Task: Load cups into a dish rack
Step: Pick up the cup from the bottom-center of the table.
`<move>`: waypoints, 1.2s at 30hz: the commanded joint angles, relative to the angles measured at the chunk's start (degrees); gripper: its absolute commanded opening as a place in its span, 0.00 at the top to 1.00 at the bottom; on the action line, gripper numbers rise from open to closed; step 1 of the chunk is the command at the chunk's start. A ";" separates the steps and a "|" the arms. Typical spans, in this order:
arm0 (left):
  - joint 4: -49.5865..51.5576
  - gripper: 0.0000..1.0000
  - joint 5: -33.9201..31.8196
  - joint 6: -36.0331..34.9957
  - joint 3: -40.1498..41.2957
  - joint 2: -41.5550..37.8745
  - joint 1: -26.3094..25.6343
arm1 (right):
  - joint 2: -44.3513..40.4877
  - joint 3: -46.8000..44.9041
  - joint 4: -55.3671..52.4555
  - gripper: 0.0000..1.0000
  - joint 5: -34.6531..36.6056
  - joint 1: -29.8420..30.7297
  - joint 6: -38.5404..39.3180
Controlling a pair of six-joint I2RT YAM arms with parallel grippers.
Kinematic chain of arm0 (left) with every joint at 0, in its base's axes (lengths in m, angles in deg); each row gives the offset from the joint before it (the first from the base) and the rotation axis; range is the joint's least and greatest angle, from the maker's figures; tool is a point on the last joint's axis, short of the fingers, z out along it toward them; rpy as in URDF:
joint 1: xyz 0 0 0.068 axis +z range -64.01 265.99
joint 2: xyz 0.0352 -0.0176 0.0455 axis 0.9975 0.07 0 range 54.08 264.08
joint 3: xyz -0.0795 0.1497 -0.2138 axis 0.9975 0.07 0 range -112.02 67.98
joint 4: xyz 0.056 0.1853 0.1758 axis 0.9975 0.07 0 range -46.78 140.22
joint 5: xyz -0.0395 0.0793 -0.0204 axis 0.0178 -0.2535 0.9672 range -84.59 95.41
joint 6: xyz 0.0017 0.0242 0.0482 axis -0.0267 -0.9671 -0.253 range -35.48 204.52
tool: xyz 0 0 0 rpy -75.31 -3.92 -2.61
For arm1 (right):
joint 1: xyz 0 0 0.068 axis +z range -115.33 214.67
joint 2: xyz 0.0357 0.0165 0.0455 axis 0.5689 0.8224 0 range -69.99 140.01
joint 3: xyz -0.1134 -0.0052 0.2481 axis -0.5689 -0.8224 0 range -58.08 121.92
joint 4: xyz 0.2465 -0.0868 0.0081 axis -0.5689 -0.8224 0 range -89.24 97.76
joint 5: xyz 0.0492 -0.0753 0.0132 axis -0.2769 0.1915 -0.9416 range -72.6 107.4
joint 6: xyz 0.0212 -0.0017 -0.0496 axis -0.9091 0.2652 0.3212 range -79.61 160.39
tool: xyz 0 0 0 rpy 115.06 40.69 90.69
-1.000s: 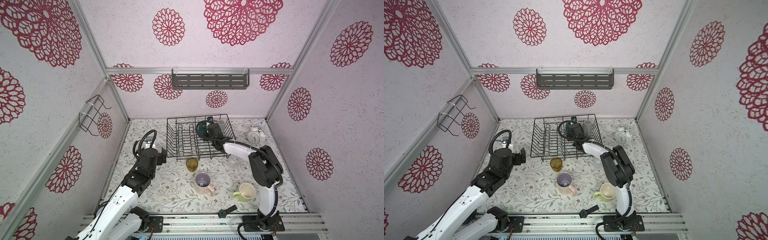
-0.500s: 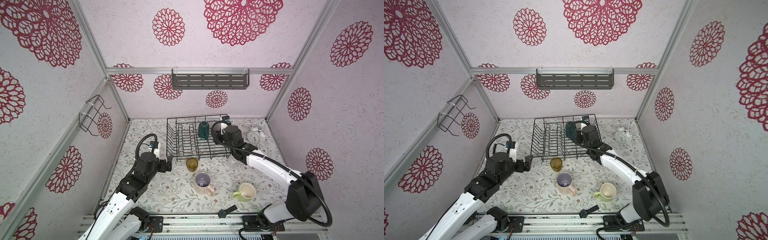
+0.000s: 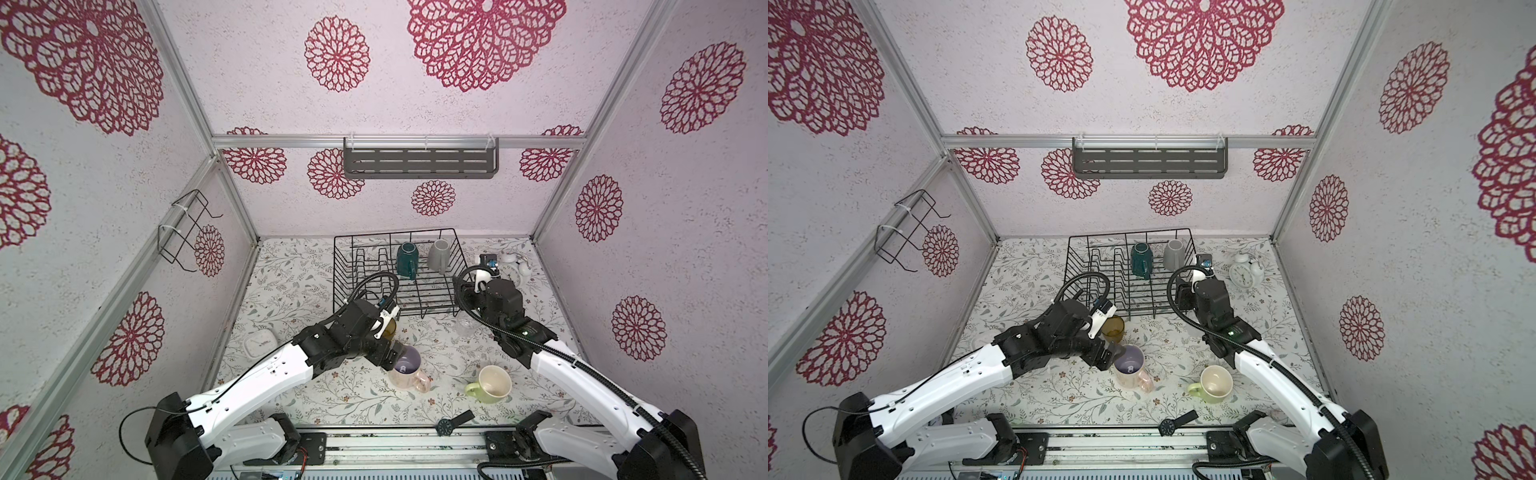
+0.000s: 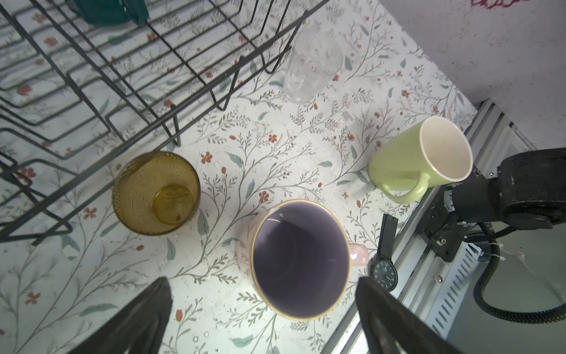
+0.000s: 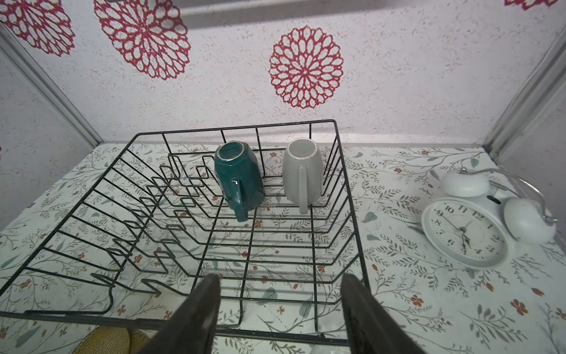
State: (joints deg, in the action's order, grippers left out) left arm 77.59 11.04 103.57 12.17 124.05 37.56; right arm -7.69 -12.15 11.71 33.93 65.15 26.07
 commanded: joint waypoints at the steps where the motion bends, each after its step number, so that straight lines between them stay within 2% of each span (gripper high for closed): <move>1: 7.59 0.02 2.10 2.91 -4.76 4.24 -0.27 | -0.77 1.38 -0.86 0.29 0.63 -0.94 -1.49; 4: 8.44 0.02 1.93 3.23 -5.77 6.53 -0.70 | -1.23 2.64 -4.48 0.09 4.36 -1.68 -4.71; 5: 8.83 0.02 0.52 3.27 -5.88 6.79 -0.79 | -1.53 2.76 -5.17 0.06 4.34 -1.97 -4.90; 7: 10.34 0.00 -2.06 3.28 -5.98 7.18 -0.80 | -2.23 2.74 -5.18 0.05 1.65 -2.53 -4.51; 11: 12.11 0.02 -2.62 3.24 -5.75 8.76 -0.80 | -2.63 2.01 -3.62 0.05 -3.08 -2.71 -3.90; 14: 14.02 0.05 -5.16 3.78 -6.45 11.42 -0.79 | -2.40 2.31 -3.18 0.06 -2.76 -2.71 -6.39; 17: 10.97 0.08 -1.53 7.32 -6.52 14.55 -0.79 | -1.72 3.98 -4.14 0.01 0.52 -2.71 -8.68; 20: 9.68 0.11 1.31 11.69 -7.74 18.00 -0.88 | -2.02 4.72 -5.89 0.01 5.37 -2.70 -11.36; 26: 12.58 0.24 -2.17 14.33 -8.09 20.03 -1.59 | -5.28 1.62 -3.97 0.01 7.58 -2.71 -13.42; 30: 12.39 0.47 -0.91 17.32 -6.88 19.59 -1.63 | -6.27 0.72 -1.87 0.01 6.44 -2.71 -13.26; 33: 10.69 0.57 -1.21 19.26 -4.49 19.15 -1.98 | -5.80 1.96 -1.87 0.01 3.59 -2.70 -12.33; 36: 10.93 0.61 -2.74 20.79 -3.78 18.93 -2.07 | -5.38 2.55 -1.64 0.01 2.64 -2.66 -12.53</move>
State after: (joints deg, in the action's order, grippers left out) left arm 87.57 10.25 121.21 7.06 143.99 36.10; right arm -12.83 -11.76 7.51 37.80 62.57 13.80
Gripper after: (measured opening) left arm 0.404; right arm 0.989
